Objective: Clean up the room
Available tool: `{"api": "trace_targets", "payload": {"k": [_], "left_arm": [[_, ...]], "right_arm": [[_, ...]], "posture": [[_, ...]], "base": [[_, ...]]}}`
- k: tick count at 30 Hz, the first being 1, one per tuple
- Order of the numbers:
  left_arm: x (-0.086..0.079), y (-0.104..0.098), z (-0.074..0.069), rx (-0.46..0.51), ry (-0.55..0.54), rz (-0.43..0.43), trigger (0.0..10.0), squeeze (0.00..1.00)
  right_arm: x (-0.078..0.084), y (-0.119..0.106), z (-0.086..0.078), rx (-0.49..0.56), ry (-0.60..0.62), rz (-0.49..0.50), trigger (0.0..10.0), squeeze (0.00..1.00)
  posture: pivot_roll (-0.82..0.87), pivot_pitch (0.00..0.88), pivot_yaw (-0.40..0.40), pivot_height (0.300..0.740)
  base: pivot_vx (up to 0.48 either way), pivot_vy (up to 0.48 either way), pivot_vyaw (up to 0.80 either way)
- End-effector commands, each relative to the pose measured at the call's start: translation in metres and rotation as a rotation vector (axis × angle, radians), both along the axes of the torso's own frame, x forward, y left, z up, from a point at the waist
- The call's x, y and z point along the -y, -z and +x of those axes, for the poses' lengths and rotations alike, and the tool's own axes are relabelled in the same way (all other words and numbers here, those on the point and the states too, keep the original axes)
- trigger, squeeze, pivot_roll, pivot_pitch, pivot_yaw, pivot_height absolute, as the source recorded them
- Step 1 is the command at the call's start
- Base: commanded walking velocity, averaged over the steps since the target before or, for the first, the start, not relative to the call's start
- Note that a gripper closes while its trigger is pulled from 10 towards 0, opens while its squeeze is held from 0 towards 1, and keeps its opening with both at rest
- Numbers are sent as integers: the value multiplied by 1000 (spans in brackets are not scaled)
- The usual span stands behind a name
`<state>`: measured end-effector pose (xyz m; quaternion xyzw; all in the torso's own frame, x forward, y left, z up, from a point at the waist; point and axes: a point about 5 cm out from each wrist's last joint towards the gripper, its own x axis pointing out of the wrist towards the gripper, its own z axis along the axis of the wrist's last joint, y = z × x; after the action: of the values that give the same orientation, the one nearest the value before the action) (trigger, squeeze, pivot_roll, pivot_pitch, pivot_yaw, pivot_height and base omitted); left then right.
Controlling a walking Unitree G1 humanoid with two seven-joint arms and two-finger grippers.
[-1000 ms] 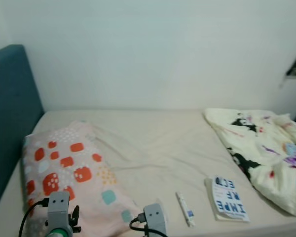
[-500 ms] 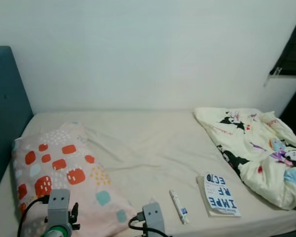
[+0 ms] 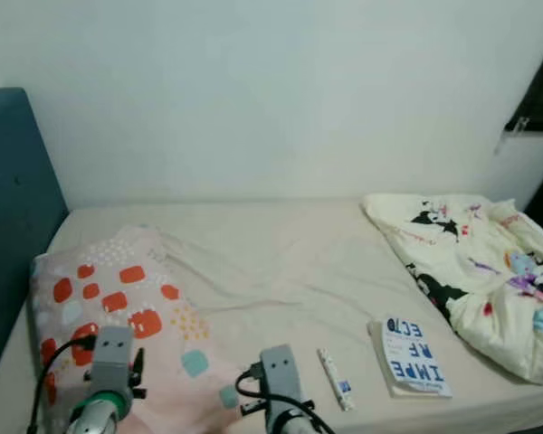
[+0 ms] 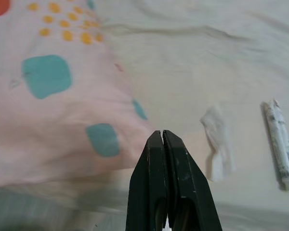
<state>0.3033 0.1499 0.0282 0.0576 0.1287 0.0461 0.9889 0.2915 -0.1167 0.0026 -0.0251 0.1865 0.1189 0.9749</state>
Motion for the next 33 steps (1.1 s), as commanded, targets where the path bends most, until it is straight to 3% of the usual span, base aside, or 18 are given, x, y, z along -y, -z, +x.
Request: {"api": "trace_targets", "payload": {"k": [1, 8, 17, 18, 20, 21, 26, 33], "left_arm": [[4, 6, -3, -35, 10, 3, 10000, 0], [3, 9, -3, -56, 1, -33, 10000, 0], [-19, 8, -6, -44, -102, -71, 10000, 0], [-26, 9, -8, -41, -132, -79, 10000, 1000], [-29, 9, -9, -39, -149, -85, 10000, 1000], [-33, 8, -10, -35, -164, -94, 10000, 1000], [-38, 7, -9, -31, -182, -101, 10000, 1000], [-30, 3, -9, -16, -125, -67, 10000, 1000]], "right_arm": [[6, 1, -1, -11, 31, 5, 10000, 0], [8, 3, -4, 2, 30, -23, 10000, 0], [-1, -5, 6, 4, 32, 7, 10000, 0], [-8, -8, 9, 4, 7, 48, 10000, 804], [-12, -9, 9, 6, -3, 63, 10000, 804], [-16, -10, 10, 8, -16, 78, 10000, 1000], [-23, -14, 12, 14, -48, 116, 10000, 1000], [-26, -14, 9, 25, -62, 169, 10000, 1000]], "posture": [[-2, 0, 57, 740], [-17, 0, 64, 740], [44, 0, 9, 740], [54, 0, 9, 740], [54, 0, 9, 740], [57, 0, -1, 740], [65, 0, -6, 740], [90, 0, 11, 740]], "base": [[0, 0, 0], [0, 0, 0], [0, 0, 0], [0, 0, 0], [0, 0, 0], [0, 0, 0], [0, 0, 0], [0, 0, 0]]}}
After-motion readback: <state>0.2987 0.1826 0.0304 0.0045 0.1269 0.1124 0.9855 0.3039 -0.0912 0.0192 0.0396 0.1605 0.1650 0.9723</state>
